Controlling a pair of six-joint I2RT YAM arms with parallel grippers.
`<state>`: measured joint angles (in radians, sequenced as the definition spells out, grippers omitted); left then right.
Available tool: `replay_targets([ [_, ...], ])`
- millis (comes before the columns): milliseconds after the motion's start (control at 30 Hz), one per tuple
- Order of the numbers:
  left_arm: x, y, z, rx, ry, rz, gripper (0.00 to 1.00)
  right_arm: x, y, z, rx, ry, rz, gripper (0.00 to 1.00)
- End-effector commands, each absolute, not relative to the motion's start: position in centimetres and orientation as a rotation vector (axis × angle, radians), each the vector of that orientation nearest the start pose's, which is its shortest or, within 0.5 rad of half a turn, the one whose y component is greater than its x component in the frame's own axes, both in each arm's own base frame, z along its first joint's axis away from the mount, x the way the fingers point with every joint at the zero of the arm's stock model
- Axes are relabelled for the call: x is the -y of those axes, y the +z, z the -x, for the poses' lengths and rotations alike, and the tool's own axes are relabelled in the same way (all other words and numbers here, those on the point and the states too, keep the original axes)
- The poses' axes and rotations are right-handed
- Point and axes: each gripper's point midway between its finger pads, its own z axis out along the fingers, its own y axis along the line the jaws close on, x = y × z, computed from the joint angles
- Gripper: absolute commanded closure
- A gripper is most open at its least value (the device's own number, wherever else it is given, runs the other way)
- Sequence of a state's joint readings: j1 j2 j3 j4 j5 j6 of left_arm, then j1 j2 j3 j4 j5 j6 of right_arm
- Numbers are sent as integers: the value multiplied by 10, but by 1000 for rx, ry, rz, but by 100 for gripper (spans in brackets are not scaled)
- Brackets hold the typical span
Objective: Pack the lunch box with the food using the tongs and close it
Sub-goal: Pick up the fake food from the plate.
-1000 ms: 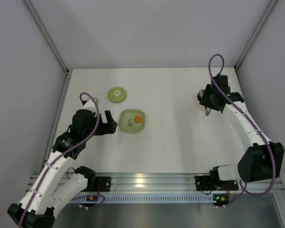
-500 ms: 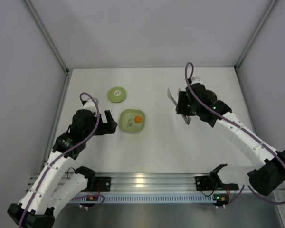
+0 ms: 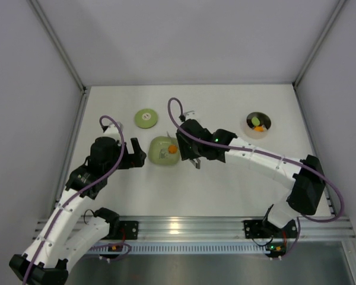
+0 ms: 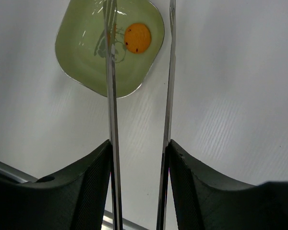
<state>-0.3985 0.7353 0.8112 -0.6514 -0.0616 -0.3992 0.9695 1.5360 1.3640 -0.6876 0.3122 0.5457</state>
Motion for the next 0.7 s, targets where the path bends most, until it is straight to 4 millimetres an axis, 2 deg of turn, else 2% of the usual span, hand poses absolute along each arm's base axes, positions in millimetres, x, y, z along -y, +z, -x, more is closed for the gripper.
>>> replay_targets([
  [0, 104, 211, -234, -2131, -409, 53, 1, -330, 197, -253, -2329, 351, 365, 53],
  [233, 105, 210, -234, -2133, -411, 50, 1, -345, 180, -242, -2351, 321, 428, 53],
  [667, 105, 211, -234, -2130, -411, 50, 1, -351, 145, -238, -2415, 255, 480, 54],
])
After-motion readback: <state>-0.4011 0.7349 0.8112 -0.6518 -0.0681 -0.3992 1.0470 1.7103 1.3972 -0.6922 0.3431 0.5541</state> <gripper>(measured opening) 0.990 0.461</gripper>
